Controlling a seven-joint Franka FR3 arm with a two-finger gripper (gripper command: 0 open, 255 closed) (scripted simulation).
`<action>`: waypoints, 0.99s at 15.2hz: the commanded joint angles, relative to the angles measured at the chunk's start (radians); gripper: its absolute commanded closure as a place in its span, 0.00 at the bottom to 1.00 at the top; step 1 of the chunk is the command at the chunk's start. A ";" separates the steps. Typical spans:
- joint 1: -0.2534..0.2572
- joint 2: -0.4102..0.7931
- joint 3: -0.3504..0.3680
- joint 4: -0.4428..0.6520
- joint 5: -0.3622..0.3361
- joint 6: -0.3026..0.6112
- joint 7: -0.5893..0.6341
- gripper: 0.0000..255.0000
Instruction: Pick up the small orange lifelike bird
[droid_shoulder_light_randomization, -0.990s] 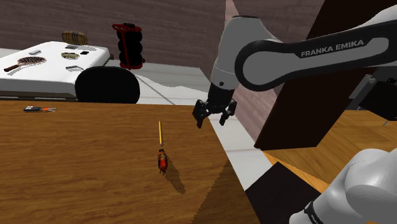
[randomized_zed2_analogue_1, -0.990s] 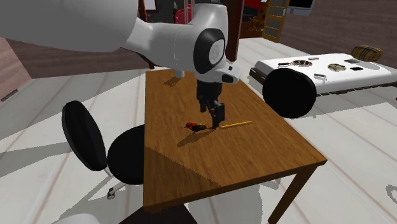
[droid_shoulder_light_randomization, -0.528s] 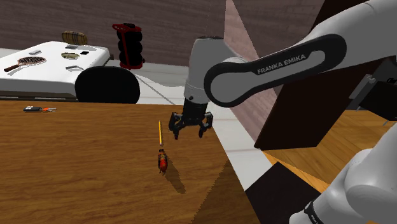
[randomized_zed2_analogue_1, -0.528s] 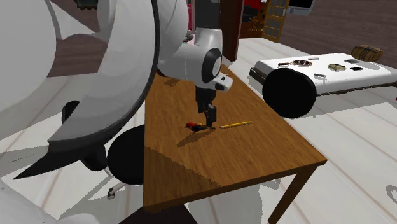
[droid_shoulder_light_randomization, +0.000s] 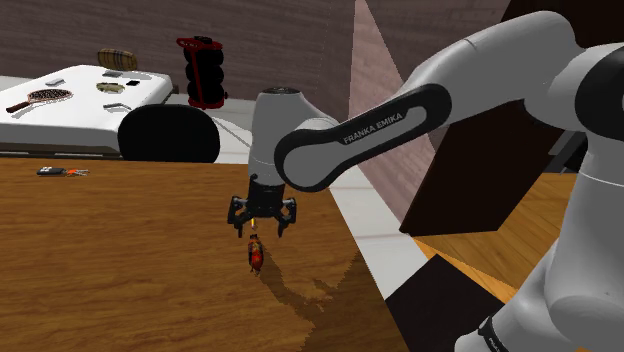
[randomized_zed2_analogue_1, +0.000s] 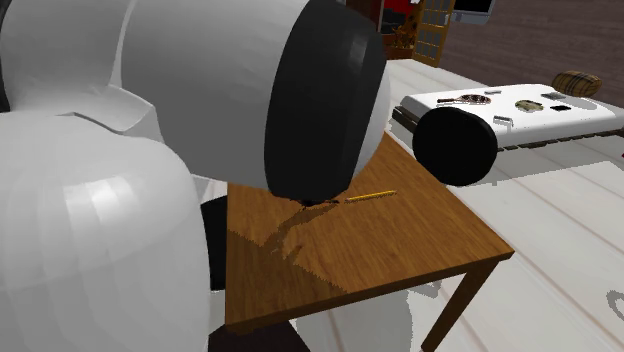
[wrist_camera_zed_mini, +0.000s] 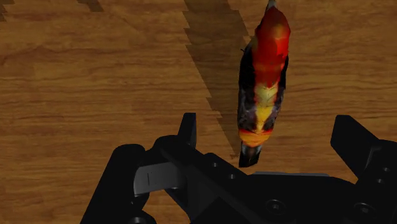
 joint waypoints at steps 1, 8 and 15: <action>0.014 0.041 -0.007 0.020 -0.017 0.016 0.024 0.00; 0.029 0.097 -0.025 0.000 -0.050 0.087 0.041 0.00; 0.029 0.098 -0.026 0.001 -0.051 0.088 0.041 1.00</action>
